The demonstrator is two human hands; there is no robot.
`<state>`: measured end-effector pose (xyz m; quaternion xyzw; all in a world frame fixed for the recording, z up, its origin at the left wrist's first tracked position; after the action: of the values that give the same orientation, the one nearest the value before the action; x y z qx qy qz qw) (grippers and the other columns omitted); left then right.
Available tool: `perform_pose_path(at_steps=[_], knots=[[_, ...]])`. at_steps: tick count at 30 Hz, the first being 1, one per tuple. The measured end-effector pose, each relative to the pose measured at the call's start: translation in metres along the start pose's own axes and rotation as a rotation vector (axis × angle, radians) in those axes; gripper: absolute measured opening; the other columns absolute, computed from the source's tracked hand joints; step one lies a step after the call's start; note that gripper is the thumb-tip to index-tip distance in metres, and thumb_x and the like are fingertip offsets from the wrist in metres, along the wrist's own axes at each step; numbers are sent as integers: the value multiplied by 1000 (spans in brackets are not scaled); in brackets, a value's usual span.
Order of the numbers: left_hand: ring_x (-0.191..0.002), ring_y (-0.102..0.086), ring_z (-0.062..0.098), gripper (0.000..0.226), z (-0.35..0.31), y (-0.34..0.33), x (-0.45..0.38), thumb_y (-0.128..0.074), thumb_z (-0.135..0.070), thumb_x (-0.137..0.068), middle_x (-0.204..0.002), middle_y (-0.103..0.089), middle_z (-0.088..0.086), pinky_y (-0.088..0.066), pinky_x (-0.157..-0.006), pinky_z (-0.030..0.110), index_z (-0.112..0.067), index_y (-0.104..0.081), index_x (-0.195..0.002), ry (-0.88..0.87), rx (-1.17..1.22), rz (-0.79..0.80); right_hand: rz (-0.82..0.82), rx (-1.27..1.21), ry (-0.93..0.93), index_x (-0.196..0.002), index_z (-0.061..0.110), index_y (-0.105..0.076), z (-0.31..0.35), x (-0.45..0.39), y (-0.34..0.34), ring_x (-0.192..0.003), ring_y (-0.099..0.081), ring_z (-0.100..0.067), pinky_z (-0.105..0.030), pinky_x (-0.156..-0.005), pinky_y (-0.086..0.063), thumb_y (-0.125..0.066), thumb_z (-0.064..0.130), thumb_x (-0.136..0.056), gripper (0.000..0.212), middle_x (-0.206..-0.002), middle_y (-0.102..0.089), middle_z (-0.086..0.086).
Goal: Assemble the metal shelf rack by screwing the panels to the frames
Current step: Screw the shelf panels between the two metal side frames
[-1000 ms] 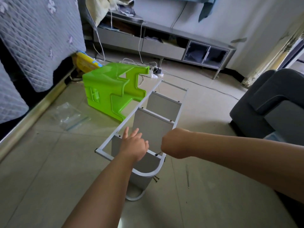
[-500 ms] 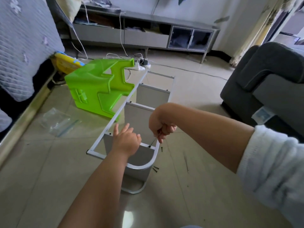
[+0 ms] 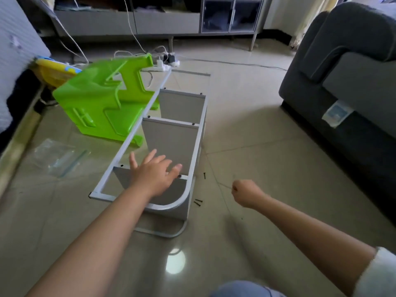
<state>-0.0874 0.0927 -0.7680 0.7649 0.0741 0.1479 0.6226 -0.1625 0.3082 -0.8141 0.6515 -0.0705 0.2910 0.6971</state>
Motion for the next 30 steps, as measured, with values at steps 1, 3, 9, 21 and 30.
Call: perform_pose_path(at_steps=[1, 3, 9, 21, 30], knots=[[-144, -8, 10, 62, -2, 1, 0, -18, -66, -90, -150, -31, -12, 9, -110, 56, -31, -48, -132, -15, -27, 14, 31, -13, -33, -111, 0, -58, -13, -9, -26, -106, -57, -30, -28, -80, -45, -37, 9, -94, 28, -116, -60, -17], [-143, -6, 9, 88, -5, -1, 2, -9, -79, -67, -151, -28, -14, 10, -110, 54, -35, -45, -134, -39, -56, 22, 70, -22, -102, -109, 0, -60, -36, -21, -76, -107, -57, -30, -29, -83, -46, -39, 6, -91, 28, -116, -61, -17], [-143, -2, 10, 70, -7, -1, 0, -32, -80, -77, -151, -26, -13, 13, -111, 50, -35, -53, -127, 38, 0, 85, 79, -24, -253, -113, 6, -58, -74, -32, -162, -113, -55, -25, -29, -91, -44, -36, 9, -94, 29, -122, -57, -11], [-143, -3, 7, 43, -8, -4, -8, -27, -53, -94, -150, -27, -14, 11, -112, 47, -34, -56, -121, 26, 15, 122, -42, -107, 150, -107, -1, -58, 16, -92, -166, -105, -52, -30, -31, -80, -43, -40, 15, -94, 27, -113, -51, -16], [-143, -6, 9, 46, -10, -3, -15, -24, -53, -96, -150, -28, -11, 6, -113, 45, -32, -55, -122, -3, -38, 107, -125, -62, 95, -113, -1, -57, 36, -119, -170, -103, -56, -31, -34, -82, -46, -37, 6, -95, 28, -115, -53, -15]])
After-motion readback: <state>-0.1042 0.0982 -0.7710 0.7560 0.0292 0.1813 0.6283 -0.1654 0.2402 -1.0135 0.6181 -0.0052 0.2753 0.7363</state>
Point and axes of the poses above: each hand's wrist, its own x-axis away from the middle knuckle, its own y-axis out of the back of the hand, z = x × y, the point moved 4 cm from there along -x, towards the middle knuckle
